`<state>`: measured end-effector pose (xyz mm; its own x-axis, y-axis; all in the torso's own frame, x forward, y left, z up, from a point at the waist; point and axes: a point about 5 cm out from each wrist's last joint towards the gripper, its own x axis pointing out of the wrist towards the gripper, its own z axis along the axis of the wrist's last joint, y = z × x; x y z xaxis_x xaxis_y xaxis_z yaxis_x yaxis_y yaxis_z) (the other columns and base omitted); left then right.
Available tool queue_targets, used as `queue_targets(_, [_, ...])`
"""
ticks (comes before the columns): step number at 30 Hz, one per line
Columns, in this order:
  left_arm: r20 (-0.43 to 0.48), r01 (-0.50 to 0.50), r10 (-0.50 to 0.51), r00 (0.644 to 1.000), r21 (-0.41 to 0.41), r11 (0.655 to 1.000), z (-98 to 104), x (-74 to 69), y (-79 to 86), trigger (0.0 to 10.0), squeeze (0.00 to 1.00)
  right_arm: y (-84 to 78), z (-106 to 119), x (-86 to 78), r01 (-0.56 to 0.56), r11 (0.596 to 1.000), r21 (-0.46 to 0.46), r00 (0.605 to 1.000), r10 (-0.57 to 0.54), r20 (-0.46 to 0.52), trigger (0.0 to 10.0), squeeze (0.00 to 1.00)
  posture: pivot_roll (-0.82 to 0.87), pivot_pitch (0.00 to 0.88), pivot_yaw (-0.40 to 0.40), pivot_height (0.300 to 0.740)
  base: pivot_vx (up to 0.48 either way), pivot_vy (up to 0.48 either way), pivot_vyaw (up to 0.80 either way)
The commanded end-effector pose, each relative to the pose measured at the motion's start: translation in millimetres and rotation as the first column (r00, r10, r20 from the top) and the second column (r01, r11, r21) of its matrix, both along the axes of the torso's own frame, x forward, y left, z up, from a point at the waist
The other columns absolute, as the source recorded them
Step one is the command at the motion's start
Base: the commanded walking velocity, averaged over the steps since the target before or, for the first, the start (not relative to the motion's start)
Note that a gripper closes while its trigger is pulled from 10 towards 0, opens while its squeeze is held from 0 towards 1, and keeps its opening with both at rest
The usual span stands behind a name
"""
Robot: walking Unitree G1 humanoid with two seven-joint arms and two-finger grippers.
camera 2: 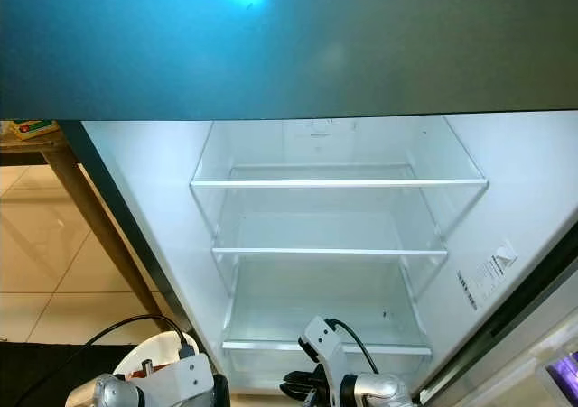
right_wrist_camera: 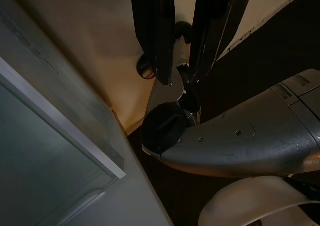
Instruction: Restocking fridge
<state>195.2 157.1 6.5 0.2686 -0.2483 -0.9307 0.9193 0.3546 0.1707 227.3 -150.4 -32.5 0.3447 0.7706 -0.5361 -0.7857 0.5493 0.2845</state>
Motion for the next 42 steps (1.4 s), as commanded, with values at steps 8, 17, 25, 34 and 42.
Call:
queue_targets(8, [0.174, 0.203, -0.191, 0.966, -0.058, 0.977, 42.8, 15.9, -32.0, 10.0, 0.0, -0.1, 3.5, 3.3, 0.003, 1.0, 0.018, 1.0, -0.004, 0.017, 10.0, 0.0, -0.04, 0.014, 0.038, 0.567, 0.0, 0.0, 0.0])
queue_targets(17, [0.273, 0.38, -0.346, 0.898, -0.081, 0.922, 63.9, 18.8, -53.2, 10.0, 0.0, -1.1, 4.6, 5.5, 0.014, 1.0, 0.014, 1.0, -0.015, 0.023, 10.0, 0.0, -0.05, 0.005, 0.045, 0.567, 0.0, 0.0, 0.0])
queue_targets(25, [0.411, 0.456, -0.398, 0.82, -0.052, 0.888, 81.3, 37.1, -63.5, 10.0, 0.0, -8.2, 7.5, 14.4, 0.118, 0.993, -0.019, 0.99, -0.117, 0.074, 10.0, 0.0, -0.05, 0.0, 0.047, 0.567, 0.0, 0.0, 0.0])
queue_targets(34, [0.466, 0.486, -0.414, 0.782, -0.039, 0.873, 92.2, 49.9, -67.1, 10.0, 0.0, -45.0, 29.6, 44.6, 0.42, 0.904, -0.077, 0.878, -0.383, 0.287, 10.0, 0.0, -0.06, 0.0, 0.045, 0.567, 0.0, 0.0, 0.0])
queue_targets(42, [0.526, 0.478, -0.388, 0.757, -0.04, 0.878, 100.7, 63.0, -70.1, 10.0, 0.0, -72.4, 52.8, 60.9, 0.546, 0.835, -0.062, 0.769, -0.471, 0.433, 10.0, 0.0, -0.06, 0.0, 0.045, 0.567, 0.0, 0.0, 0.0])
